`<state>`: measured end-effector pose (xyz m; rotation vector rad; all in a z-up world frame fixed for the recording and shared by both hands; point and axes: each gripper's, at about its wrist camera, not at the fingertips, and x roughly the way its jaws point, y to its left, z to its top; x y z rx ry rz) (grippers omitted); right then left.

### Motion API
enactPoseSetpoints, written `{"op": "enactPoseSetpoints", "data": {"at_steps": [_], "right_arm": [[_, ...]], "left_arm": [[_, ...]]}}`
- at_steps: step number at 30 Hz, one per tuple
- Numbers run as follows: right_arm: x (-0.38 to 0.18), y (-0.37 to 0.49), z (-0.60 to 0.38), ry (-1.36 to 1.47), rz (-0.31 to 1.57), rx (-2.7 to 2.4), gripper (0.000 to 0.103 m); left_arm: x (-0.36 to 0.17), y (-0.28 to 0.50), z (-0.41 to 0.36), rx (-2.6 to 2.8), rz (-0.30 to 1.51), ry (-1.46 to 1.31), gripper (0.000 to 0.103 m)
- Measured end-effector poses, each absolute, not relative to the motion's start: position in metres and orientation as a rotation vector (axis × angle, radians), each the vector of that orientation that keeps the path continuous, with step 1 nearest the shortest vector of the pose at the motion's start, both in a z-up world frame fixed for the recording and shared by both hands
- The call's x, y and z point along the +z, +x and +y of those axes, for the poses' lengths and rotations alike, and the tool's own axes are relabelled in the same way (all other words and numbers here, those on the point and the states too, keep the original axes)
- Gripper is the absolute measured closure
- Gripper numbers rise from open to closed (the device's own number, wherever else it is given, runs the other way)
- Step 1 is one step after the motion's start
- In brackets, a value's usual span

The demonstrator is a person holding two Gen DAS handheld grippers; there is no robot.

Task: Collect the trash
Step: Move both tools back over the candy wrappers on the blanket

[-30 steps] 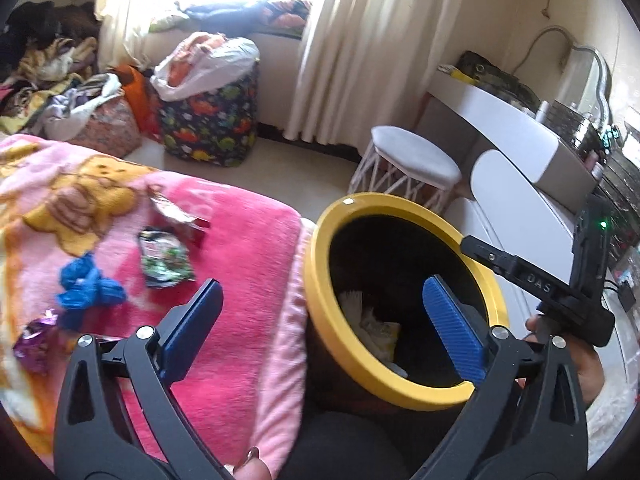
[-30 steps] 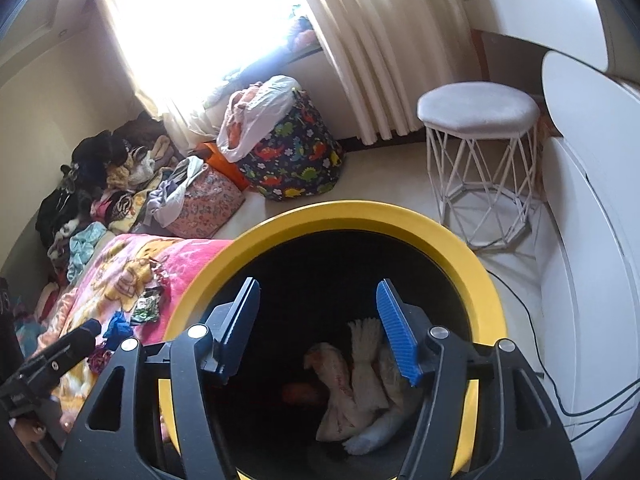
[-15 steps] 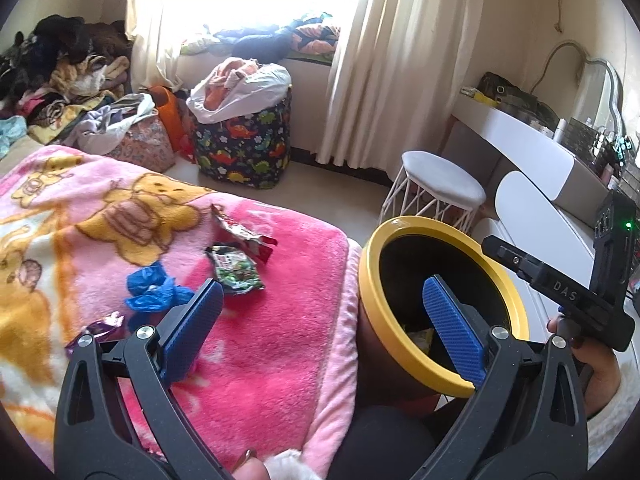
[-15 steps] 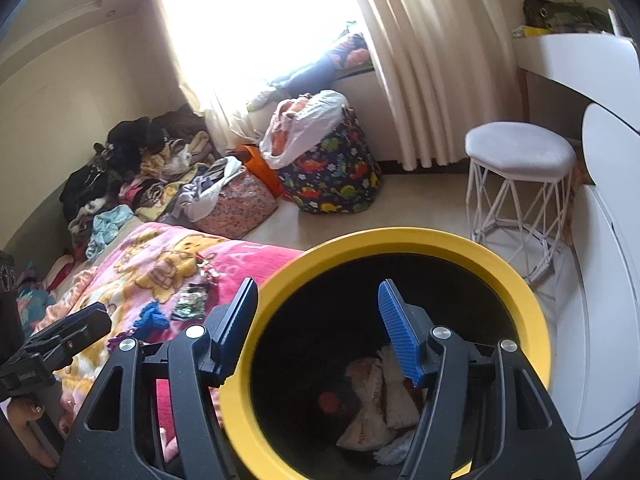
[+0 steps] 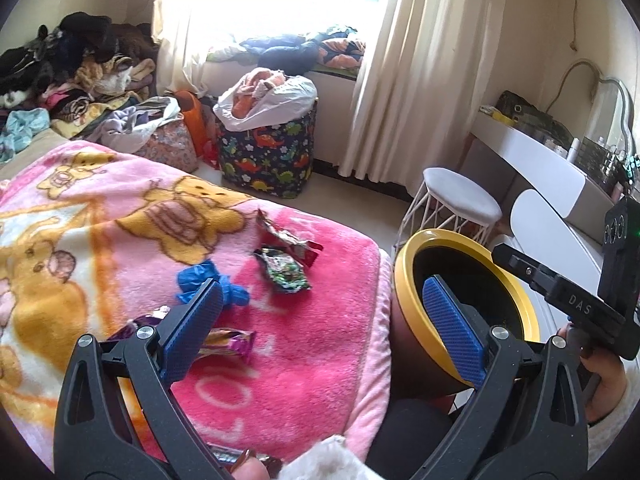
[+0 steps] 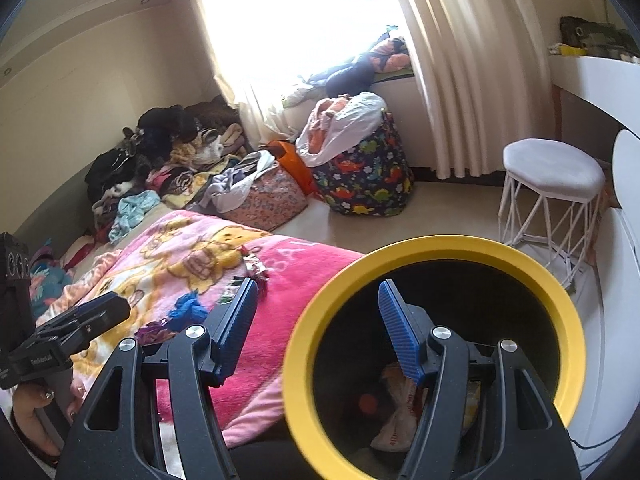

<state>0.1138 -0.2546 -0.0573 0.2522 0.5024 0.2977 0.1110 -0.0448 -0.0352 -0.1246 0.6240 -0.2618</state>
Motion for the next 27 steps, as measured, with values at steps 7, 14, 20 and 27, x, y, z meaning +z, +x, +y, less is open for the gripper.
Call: {"op": "enactPoseSetpoints", "data": {"at_steps": [7,14,20,27], "right_arm": [[-0.054,0.112,-0.232,0.217,0.507,0.352,0.043],[-0.052,0.111,-0.211,0.19,0.525,0.404,0.043],[-0.052,0.109,-0.192,0.164,0.542,0.444,0.043],[-0.058,0.111,-0.171,0.142,0.574,0.488,0.043]], "left_arm": [[-0.034,0.107,-0.026,-0.229,0.613,-0.133,0.011],[-0.036,0.103,-0.005,-0.197,0.61,-0.153,0.011],[-0.039,0.097,0.014,-0.177,0.614,-0.18,0.011],[-0.051,0.089,0.038,-0.142,0.651,-0.21,0.011]]}}
